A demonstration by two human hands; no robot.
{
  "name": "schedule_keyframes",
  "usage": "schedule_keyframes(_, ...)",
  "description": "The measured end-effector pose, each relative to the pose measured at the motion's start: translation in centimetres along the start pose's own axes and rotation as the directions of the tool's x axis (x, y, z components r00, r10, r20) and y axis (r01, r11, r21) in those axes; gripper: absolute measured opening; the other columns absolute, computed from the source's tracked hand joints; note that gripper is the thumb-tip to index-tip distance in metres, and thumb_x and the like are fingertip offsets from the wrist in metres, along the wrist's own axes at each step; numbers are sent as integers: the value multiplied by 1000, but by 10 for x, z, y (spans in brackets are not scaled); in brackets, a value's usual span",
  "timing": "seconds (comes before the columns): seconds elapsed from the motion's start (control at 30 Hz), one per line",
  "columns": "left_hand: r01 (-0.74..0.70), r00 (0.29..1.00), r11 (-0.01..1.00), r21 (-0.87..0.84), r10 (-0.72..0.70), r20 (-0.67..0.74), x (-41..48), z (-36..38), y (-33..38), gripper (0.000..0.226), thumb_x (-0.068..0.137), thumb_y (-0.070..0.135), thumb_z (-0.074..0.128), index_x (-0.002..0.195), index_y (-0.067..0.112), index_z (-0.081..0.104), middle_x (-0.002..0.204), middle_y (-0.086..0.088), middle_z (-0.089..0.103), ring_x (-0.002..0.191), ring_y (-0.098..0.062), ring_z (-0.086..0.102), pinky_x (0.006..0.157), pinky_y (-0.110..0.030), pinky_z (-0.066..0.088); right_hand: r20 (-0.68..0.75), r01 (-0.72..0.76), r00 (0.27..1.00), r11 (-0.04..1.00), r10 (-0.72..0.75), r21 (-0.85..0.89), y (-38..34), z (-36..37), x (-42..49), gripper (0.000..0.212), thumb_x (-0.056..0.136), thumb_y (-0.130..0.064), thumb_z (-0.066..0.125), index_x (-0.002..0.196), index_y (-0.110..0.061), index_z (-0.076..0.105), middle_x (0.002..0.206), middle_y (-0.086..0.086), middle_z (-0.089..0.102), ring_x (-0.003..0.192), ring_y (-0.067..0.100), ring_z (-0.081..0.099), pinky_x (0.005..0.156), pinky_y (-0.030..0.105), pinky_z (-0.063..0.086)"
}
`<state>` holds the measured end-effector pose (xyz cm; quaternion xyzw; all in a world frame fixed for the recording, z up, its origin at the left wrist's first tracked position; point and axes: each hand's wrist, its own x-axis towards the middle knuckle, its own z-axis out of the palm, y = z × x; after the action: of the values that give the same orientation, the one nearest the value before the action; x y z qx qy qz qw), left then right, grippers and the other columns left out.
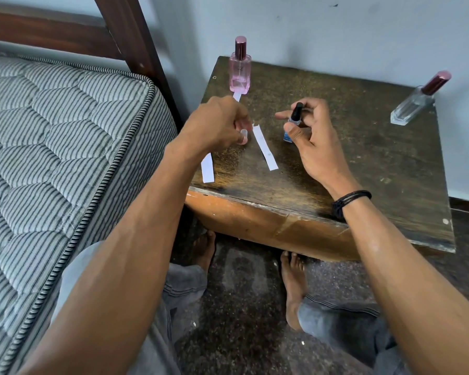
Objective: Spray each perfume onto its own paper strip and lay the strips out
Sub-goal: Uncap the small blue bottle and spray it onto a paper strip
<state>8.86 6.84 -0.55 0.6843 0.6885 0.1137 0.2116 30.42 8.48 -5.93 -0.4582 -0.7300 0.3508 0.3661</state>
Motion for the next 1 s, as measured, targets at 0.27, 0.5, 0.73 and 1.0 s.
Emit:
schedule_keyframes(0.27, -74, 980, 964, -257, 23, -199, 4, 1, 5, 14, 88, 22, 75, 100, 30, 77, 88, 13, 71, 74, 3, 64, 76, -14, 52, 19, -6, 1000, 1000, 7, -11, -3, -1, -1, 28, 104, -18, 58, 124, -18, 40, 123, -14, 71, 114, -3, 63, 100, 36, 53)
schedule_keyframes(0.5, -365, 911, 665, -651, 112, -396, -5, 4, 31, 21, 88, 10, 75, 109, 9, 75, 102, -6, 73, 93, -16, 73, 92, -38, 59, 13, -23, 1000, 1000, 23, -5, -6, 0, -2, 32, 102, -21, 62, 125, -11, 42, 123, -15, 72, 116, 0, 65, 101, 43, 54)
schedule_keyframes(0.73, -426, 898, 681, -596, 238, -371, -4, 13, 37, 24, 91, 6, 73, 115, 5, 73, 109, -17, 65, 90, -10, 71, 83, -17, 54, 18, -53, 998, 998, 53, -16, -9, 0, -3, 29, 100, -19, 66, 117, -19, 42, 100, -36, 69, 73, -2, 65, 82, 33, 55)
schedule_keyframes(1.0, -436, 894, 703, -561, 270, -357, -2, 18, 38, 26, 89, 6, 71, 115, 7, 73, 111, -17, 64, 94, -12, 70, 90, -25, 56, 8, -36, 999, 999, 37, -35, -14, 0, -6, 37, 98, -28, 67, 125, -15, 45, 117, -13, 71, 88, 21, 71, 84, 55, 55)
